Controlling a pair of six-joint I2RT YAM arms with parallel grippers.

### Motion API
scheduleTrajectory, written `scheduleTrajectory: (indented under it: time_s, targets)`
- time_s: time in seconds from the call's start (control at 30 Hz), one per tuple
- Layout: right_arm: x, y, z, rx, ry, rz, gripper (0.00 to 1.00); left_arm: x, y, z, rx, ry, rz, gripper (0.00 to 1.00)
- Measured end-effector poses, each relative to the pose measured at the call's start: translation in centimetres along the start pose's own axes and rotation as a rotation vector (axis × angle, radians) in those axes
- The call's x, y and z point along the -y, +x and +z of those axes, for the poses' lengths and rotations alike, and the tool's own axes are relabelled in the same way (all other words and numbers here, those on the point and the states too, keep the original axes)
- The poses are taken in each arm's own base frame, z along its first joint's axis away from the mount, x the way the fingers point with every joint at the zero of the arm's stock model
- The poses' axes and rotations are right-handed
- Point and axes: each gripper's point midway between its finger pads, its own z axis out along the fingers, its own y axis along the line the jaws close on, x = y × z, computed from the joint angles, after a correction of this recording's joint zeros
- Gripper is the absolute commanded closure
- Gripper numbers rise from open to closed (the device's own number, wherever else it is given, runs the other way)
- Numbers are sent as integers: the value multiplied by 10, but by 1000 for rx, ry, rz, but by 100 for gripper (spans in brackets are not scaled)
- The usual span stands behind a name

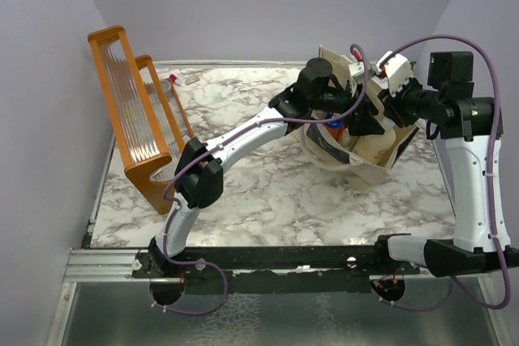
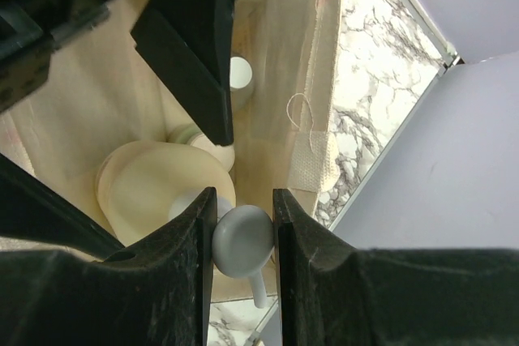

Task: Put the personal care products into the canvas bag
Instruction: Adjust the canvas bag at the center of the board.

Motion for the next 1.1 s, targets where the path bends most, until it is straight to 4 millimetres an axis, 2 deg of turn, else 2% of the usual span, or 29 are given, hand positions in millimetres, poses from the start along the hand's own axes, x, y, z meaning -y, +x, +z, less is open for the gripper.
scheduleTrajectory:
  time_s: [0.23,0.43,0.53,0.73,0.87,1.1]
  targets:
    - [0,0,0,-1,0,5,99,-2,17,19,9,52,14,21]
    - [-1,0,0,-2,-1,9,99,-4,27,34,30,85,14,31]
    - [-2,2,0,-7,-5,10,99,-3,25,37,46,95,10,37]
    - [-1,1,0,-7,-5,10,99,6,14,37,82,137,19,40]
    - [-1,1,0,-6,-5,10,99,9,10,37,93,154,21,52]
    - [-2,2,0,-10,-7,12,99,8,11,37,103,166,18,80]
